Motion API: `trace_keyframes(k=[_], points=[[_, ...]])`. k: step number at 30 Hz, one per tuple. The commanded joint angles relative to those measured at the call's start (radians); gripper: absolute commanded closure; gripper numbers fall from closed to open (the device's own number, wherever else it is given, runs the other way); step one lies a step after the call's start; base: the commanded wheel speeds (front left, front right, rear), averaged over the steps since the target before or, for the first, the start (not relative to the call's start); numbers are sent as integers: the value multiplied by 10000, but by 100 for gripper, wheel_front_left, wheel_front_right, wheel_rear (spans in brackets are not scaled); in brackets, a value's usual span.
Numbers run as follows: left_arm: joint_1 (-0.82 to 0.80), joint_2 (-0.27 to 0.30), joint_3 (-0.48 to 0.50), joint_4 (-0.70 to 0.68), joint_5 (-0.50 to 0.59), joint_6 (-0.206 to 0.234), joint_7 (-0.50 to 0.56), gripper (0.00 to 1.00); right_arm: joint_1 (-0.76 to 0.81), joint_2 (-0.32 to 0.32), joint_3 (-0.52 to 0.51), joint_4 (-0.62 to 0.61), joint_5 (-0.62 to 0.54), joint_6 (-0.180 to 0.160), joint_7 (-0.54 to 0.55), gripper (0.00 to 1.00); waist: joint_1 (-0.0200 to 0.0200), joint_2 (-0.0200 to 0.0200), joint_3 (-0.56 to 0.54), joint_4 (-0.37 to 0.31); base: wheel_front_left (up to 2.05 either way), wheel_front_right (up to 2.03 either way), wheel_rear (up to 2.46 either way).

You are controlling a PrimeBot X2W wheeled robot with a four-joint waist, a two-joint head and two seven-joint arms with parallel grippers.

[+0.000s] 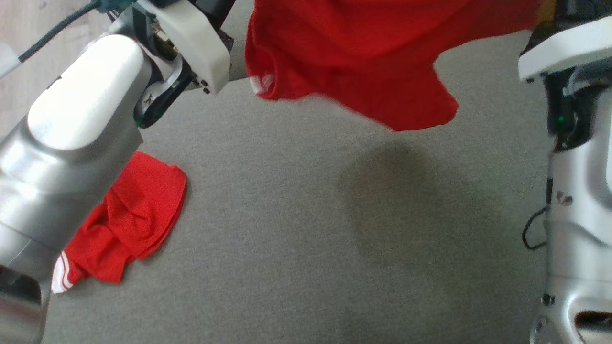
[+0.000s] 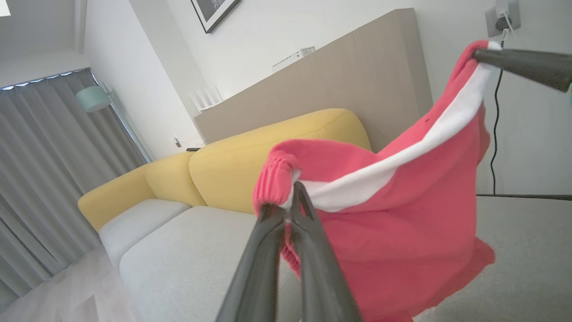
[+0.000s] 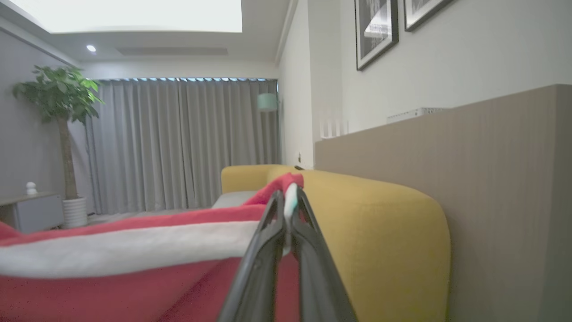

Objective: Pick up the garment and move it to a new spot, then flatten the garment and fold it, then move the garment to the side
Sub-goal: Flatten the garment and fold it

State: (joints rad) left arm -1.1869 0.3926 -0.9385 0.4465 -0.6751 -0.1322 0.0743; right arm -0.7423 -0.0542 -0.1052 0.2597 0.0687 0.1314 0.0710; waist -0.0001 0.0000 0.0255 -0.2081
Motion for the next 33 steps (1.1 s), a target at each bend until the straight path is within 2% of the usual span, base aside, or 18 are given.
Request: trace_keyframes(k=[1,6,11,15,19,22,25,26,29,33], points=[[-566,371,304,-191,-299,17,-85,100,72,35,148,-223,-192,-7,277,100,1,0,-109,28,0,0,0],[-64,510,-152,-704,-1251,16,238,100,815,36,61,-162,-386,-7,1019,100,1,0,7,87,0,0,0],[70,1050,-426,-1049,-1537,16,682,100,866,-40,-57,-272,-366,-7,1470,100,1,0,608,123,0,0,0],[-282,1289,-307,-964,-1589,50,987,100,179,-130,11,-16,-342,-7,1685,100,1,0,1551,79,0,0,0],[-1225,1285,-123,-434,-1253,131,1006,100,-1341,-145,218,962,-180,-7,1602,100,1,0,2678,-19,0,0,0],[-2280,1119,142,309,-854,279,666,100,-2972,-134,378,1967,-211,-7,995,100,1,0,3454,-108,0,0,0],[-3529,878,495,1224,-383,555,-21,100,-4756,-61,-98,3045,-277,-7,-139,100,1,0,4032,-215,0,0,0],[-3529,878,495,1224,-383,555,-21,100,-4756,-61,-98,3045,-277,-7,-139,100,1,0,4032,-215,0,0,0],[-4684,563,614,2071,213,718,-923,100,-6163,0,-664,4102,-513,-7,-1472,100,1,0,4403,-229,0,0,0],[-5213,-73,676,3039,419,664,-2136,100,-6888,31,-1167,5572,-911,-7,-2735,100,1,0,4520,-151,0,0,0]])
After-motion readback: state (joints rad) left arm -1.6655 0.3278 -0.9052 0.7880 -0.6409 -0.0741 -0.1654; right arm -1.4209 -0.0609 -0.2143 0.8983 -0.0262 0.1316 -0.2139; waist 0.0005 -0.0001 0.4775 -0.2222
